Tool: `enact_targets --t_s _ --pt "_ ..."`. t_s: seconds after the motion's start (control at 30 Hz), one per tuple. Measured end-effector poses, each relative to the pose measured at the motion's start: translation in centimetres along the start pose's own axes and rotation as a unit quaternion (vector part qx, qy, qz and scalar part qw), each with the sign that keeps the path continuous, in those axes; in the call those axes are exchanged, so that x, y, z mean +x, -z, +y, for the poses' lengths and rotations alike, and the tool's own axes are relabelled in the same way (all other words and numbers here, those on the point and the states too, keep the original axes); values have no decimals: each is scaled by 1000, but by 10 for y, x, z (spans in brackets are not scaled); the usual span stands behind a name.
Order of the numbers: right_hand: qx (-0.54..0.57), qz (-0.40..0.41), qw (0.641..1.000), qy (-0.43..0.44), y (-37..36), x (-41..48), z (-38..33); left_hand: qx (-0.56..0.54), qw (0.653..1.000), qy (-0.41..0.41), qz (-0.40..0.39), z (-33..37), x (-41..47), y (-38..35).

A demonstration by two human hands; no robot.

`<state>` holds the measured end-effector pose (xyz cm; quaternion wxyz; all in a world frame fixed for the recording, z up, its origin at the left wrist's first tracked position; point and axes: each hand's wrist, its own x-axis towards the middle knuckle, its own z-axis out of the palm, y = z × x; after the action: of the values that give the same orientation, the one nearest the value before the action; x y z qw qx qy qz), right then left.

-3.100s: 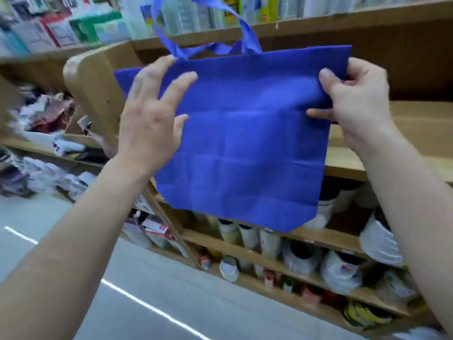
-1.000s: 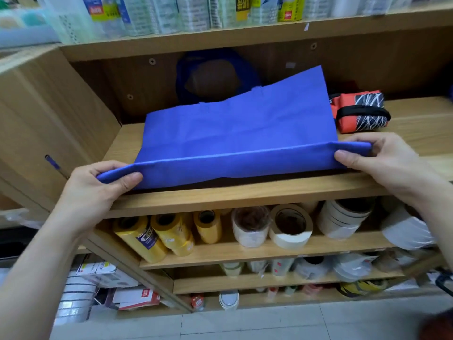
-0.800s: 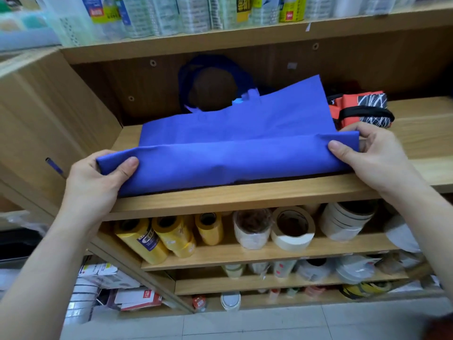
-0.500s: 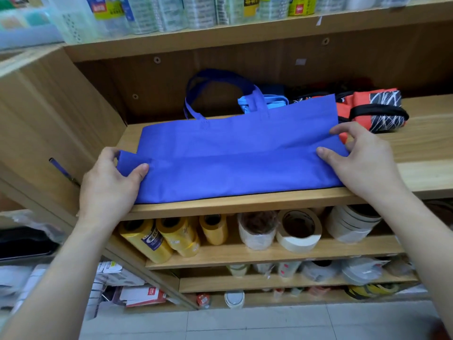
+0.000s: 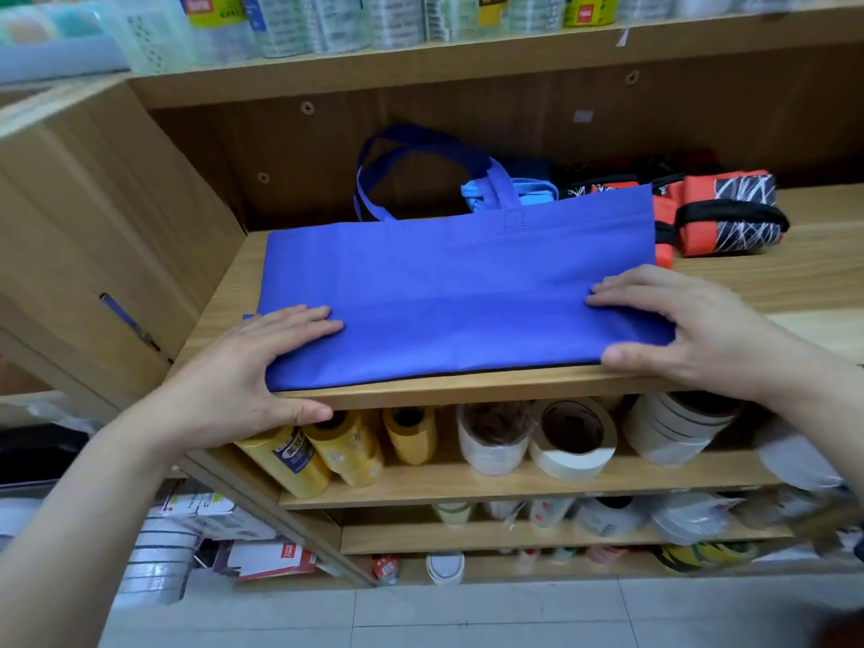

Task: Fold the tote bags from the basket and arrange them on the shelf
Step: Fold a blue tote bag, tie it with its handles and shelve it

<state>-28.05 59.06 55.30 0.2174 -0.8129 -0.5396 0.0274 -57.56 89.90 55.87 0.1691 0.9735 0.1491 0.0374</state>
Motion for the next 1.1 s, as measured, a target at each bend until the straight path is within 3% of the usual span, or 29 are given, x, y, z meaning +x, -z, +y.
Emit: enact_targets --t_s 0.1,0.2,0.37,0.47,0.57,0.67,0.73,0.83,0.87,0.93,1.0,1.07,1.1 --pt "-37 -64 997 17 6 -8 7 -69 997 20 -13 3 -7 9" --pt "25 -54 998 24 12 -12 11 -154 986 57 7 -1 -15 16" --pt "197 -12 979 -52 24 -18 5 -233 949 143 157 -5 -16 15" --pt "248 70 961 -105 19 -14 1 -274 913 168 251 1 -12 12" --pt "297 142 935 -136 11 -8 -10 -242 890 218 319 7 -7 4" --pt "249 200 933 -166 -1 -3 -11 -105 903 237 343 15 -5 -5" --pt "180 240 935 -191 -8 -1 -13 7 907 250 339 20 -5 -9" --pt "73 257 938 -222 -16 3 -21 76 896 307 313 23 -3 -8" --pt "34 250 938 -237 -18 5 -22 93 900 290 312 21 -2 -7" --pt "-24 228 938 -259 -20 6 -22 146 928 180 292 17 -1 -6" --pt "-48 217 936 -273 -20 8 -22 145 970 68 183 15 4 -8" --pt "-65 209 934 -283 -19 7 -26 116 989 71 56 18 7 -11" --pt "-75 206 934 -283 -19 6 -28 118 989 82 30 18 8 -12"
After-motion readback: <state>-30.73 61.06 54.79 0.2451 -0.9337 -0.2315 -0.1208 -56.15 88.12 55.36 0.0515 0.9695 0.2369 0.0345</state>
